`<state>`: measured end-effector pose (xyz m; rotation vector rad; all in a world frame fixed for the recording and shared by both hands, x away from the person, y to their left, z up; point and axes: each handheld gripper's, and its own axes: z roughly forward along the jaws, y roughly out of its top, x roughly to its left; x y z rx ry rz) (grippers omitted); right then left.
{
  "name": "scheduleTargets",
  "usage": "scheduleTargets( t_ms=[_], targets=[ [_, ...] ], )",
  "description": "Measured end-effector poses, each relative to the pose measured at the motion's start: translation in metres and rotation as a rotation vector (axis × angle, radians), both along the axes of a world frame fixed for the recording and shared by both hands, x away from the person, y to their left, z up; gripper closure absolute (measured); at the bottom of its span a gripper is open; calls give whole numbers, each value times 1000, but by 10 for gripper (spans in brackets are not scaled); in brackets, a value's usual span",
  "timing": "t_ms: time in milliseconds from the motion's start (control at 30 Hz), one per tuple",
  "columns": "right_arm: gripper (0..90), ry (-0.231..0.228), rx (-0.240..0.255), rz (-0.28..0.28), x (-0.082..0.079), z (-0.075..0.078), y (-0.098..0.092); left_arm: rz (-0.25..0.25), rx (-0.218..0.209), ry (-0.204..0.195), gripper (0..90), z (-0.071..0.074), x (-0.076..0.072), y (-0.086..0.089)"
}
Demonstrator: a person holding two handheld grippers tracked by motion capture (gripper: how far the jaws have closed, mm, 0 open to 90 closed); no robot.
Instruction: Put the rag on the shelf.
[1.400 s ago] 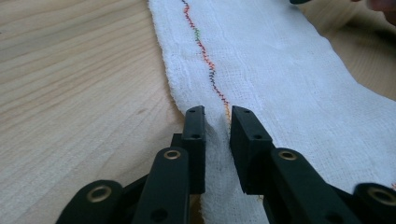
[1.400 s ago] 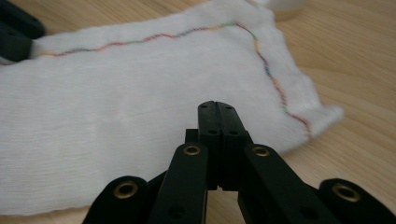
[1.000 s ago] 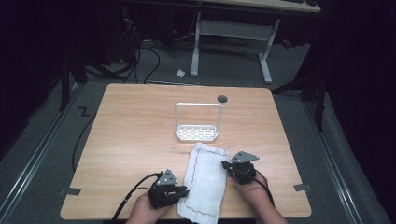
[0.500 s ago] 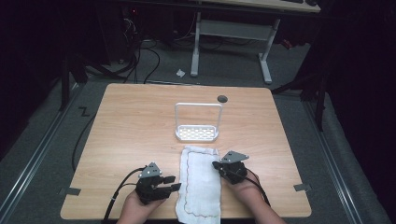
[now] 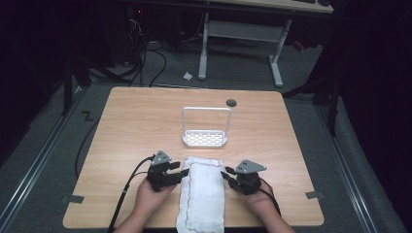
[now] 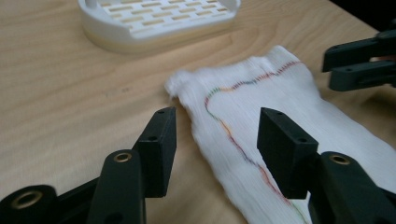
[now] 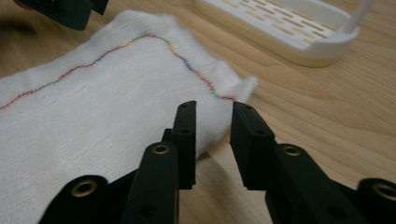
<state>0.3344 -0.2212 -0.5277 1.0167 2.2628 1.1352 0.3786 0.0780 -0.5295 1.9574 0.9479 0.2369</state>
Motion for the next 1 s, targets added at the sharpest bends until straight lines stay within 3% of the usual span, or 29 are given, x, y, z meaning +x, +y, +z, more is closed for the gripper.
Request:
scheduleTargets(
  t_ms=[133,167,267,367,433,533,600,700,833,900,1000],
  targets=[
    [647,-9,4,-27,-1,-1,-8,10,87,32,487,-7,18,-16],
    [641,-14,1,-29,-1,-1,-10,15,88,19,491,-7,19,-18],
    [619,-16,5,-29,-2,-1,-12,10,55,42,558,-8,21,-20],
    [591,-4,9,-27,-2,-3,-11,0,82,13,614,-9,16,-24],
    [565,20,25,-27,0,-3,-9,-5,79,5,654,-10,14,-25],
    [515,57,58,-27,4,-3,-2,-15,61,25,751,-10,14,-23],
    [499,69,52,-43,9,-2,4,-18,53,33,797,-10,15,-23],
    [491,80,40,-70,18,-1,12,-20,47,39,816,-11,15,-23],
    [523,135,74,-104,33,-1,17,-21,33,54,821,-11,16,-21],
    [559,154,50,-114,40,-2,24,-18,24,64,822,-11,16,-19],
    [562,174,28,-115,38,-6,29,-11,6,81,820,-12,16,-17]
  ],
)
